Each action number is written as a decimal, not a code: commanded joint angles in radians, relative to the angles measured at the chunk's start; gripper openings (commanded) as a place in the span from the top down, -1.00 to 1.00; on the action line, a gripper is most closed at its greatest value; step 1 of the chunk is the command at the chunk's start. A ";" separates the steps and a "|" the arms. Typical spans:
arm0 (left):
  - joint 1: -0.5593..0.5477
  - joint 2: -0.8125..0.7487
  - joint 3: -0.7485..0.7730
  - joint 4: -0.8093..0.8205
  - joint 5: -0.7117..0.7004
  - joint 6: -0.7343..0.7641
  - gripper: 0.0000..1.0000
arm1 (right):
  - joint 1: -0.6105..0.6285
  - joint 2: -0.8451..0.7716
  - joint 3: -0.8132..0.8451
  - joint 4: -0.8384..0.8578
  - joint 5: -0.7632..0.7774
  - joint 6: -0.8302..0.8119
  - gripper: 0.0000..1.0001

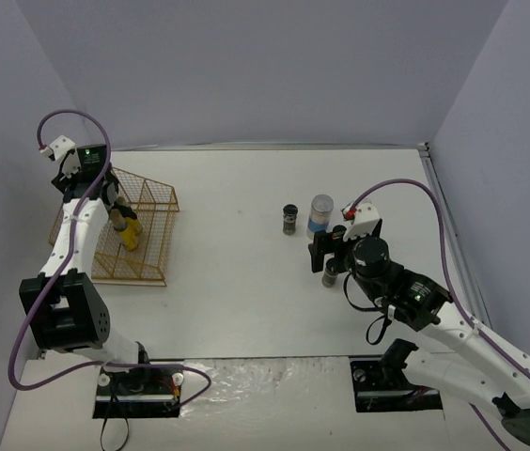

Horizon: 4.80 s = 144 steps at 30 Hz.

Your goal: Organize the condiment bottles

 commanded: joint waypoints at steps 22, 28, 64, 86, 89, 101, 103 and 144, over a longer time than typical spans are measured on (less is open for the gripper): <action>0.007 0.038 0.031 0.083 0.002 -0.017 -0.71 | -0.007 -0.030 -0.031 0.075 0.000 0.030 -1.00; 0.007 0.012 0.055 0.048 0.062 -0.021 -0.78 | -0.007 -0.001 -0.004 0.076 0.027 0.041 -1.00; -0.385 -0.635 -0.423 -0.037 0.761 0.444 -0.94 | -0.372 0.742 0.229 0.414 -0.143 -0.078 -0.08; -0.386 -0.656 -0.429 -0.038 0.719 0.436 -0.94 | -0.040 0.537 0.394 0.249 -0.319 -0.229 0.96; -0.386 -0.658 -0.429 -0.050 0.670 0.434 -0.94 | -0.032 0.607 0.406 0.323 -0.367 -0.246 0.96; -0.385 -0.677 -0.435 -0.058 0.525 0.420 -0.94 | 0.024 0.863 0.444 0.516 -0.402 -0.318 0.92; -0.384 -0.672 -0.434 -0.058 0.526 0.420 -0.94 | 0.034 0.879 0.433 0.524 -0.389 -0.326 0.85; -0.780 -0.211 -0.330 0.285 0.483 0.348 -0.94 | -0.019 -0.001 -0.033 0.284 -0.010 -0.164 -1.00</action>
